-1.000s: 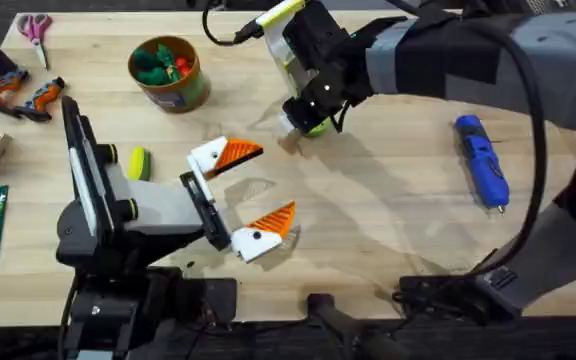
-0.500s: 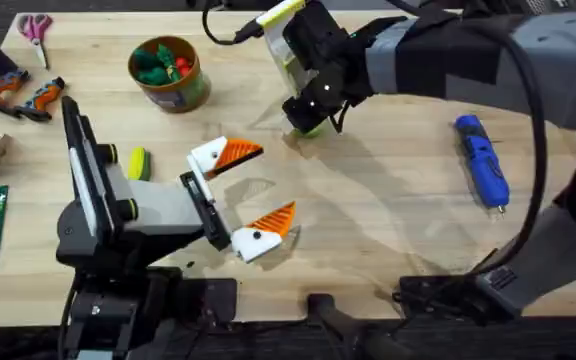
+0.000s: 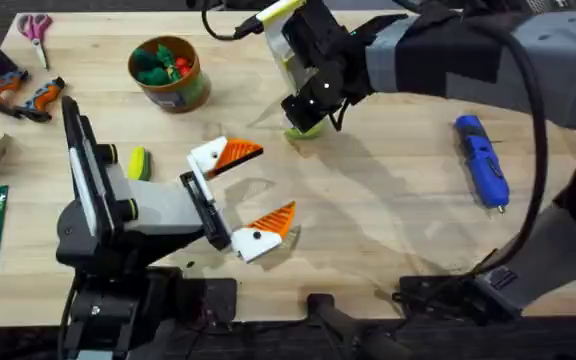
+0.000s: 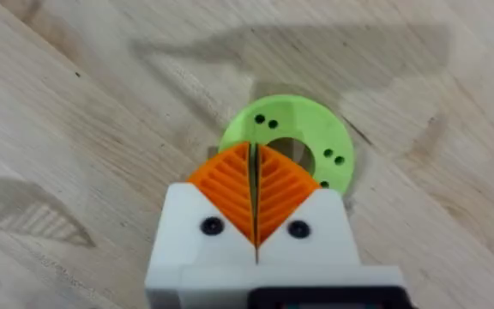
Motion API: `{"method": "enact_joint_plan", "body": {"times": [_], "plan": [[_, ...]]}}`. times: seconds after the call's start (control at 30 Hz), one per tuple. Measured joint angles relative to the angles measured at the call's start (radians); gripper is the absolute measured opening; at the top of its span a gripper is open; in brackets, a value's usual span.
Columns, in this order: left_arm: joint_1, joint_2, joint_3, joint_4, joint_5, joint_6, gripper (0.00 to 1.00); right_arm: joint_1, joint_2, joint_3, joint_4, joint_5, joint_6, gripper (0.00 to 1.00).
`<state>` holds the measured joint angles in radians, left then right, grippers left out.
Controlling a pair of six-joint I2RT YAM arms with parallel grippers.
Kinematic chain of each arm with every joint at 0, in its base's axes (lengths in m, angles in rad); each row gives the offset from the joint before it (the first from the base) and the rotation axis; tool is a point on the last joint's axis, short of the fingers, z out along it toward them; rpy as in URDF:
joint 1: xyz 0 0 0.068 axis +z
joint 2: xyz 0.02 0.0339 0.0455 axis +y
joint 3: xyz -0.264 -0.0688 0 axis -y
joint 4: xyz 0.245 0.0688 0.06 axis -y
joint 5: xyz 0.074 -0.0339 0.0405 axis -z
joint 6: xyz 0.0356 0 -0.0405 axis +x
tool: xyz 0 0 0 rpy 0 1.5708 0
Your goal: Pick up the gripper from the table and insert it into the empty holder that is missing its gripper. Then pick up a screw, insert it into the mounting hole, and use the screwdriver to tighten it. Finally, clean up the table by picking up the vegetable and placing it into the bucket.
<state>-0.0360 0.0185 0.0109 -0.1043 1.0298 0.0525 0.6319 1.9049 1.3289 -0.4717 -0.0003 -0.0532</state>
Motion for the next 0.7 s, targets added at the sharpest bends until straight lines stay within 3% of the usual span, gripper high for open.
{"method": "enact_joint_plan", "body": {"times": [0.23, 0.3, 0.57, 0.7], "plan": [[0.000, 0.000, 0.000, 0.000, 0.000, 0.000, 0.986, 0.000, 0.000, 0.000, 0.000, 0.000, 0.000, 0.006], [0.000, 0.000, 0.000, 0.000, 0.000, 0.000, 0.986, 0.000, 0.000, 0.000, 0.000, 0.000, 0.000, 0.084], [0.000, 0.000, 0.000, 0.000, 0.000, 0.000, 0.986, 0.000, 0.000, 0.000, 0.000, 0.000, -0.013, 0.201], [0.000, 0.000, 0.000, 0.000, 0.000, 0.000, 0.986, 0.000, 0.000, 0.000, -0.003, 0.000, -0.025, 0.214]]}}
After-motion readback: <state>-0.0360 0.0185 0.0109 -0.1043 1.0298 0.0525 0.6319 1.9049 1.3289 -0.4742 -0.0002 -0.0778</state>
